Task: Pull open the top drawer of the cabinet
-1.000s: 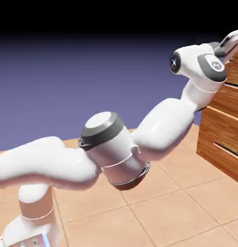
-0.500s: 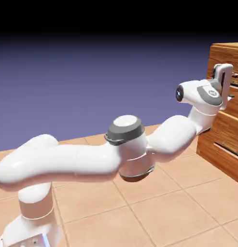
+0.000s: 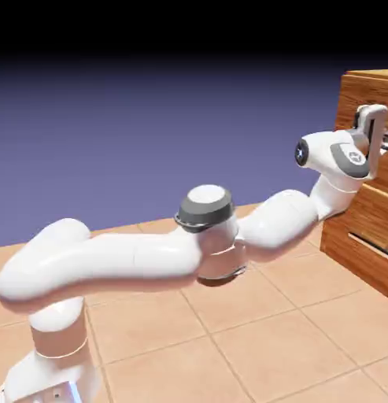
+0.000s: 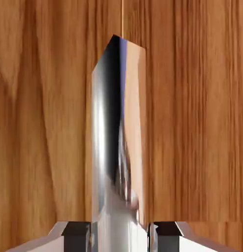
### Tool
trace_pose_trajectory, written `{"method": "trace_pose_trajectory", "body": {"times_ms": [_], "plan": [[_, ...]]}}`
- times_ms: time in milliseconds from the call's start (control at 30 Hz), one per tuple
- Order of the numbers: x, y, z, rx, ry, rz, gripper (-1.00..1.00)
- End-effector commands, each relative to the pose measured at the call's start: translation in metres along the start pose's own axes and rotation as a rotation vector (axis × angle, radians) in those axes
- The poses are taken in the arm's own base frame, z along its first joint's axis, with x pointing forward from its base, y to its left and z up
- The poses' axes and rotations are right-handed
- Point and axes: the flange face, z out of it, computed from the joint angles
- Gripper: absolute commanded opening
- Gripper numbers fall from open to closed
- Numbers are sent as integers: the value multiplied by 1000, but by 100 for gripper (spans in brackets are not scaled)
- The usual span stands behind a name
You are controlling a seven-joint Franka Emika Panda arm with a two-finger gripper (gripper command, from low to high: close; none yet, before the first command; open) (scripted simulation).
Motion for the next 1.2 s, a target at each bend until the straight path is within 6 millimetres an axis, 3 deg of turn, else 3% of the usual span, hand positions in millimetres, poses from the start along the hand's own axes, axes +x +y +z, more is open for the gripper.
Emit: {"method": "trace_pose_trajectory", "body": {"times_ms": [0, 233, 500, 1033, 1067, 1100, 1167], "plan": [[0, 0, -4, 0, 1, 0, -100], [0, 0, -38, 0, 1, 0, -100], [0, 0, -89, 0, 1, 0, -100], [0, 0, -228, 0, 1, 0, -100], [0, 0, -228, 0, 1, 0, 100], [0, 0, -228, 0, 1, 0, 100], [0, -1, -249, 0, 0, 1, 100]]}}
